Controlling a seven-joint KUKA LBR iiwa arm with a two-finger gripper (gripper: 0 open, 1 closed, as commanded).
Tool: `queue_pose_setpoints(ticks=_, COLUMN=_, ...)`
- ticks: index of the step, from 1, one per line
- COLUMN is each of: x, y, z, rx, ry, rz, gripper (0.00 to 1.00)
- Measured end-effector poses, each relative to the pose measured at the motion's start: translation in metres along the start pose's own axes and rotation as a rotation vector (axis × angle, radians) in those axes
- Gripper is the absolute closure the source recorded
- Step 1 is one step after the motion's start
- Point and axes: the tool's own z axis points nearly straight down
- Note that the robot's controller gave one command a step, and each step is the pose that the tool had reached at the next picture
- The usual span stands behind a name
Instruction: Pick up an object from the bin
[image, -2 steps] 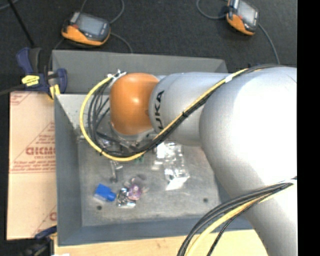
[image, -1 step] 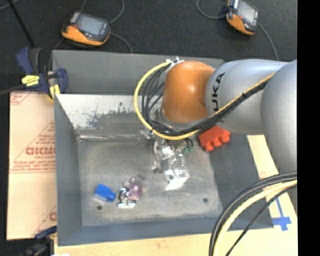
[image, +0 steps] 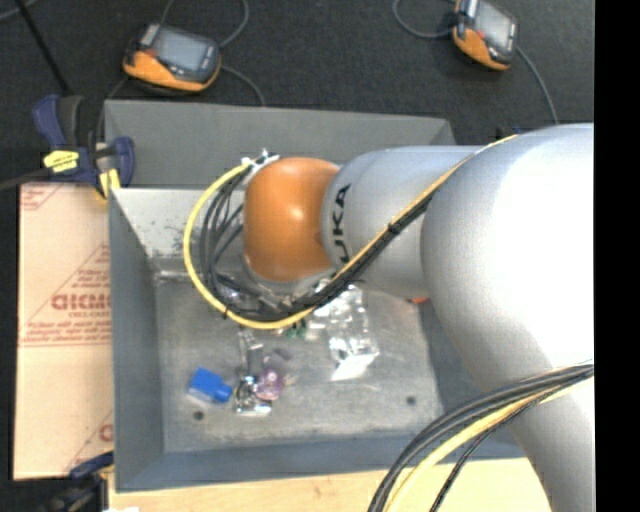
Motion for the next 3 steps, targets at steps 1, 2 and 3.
queue_pose_setpoints(ticks=1, x=0.041, y=0.081, z=0.016, rx=0.001, ry=0.001, rz=-0.269, gripper=0.0)
queue_pose_setpoints(ticks=2, x=0.114, y=0.018, z=0.013, rx=0.008, ry=-0.01, rz=-0.774, gripper=0.0)
queue_pose_setpoints(ticks=3, x=0.116, y=0.019, z=0.015, rx=0.005, ry=-0.005, rz=-0.77, gripper=1.0)
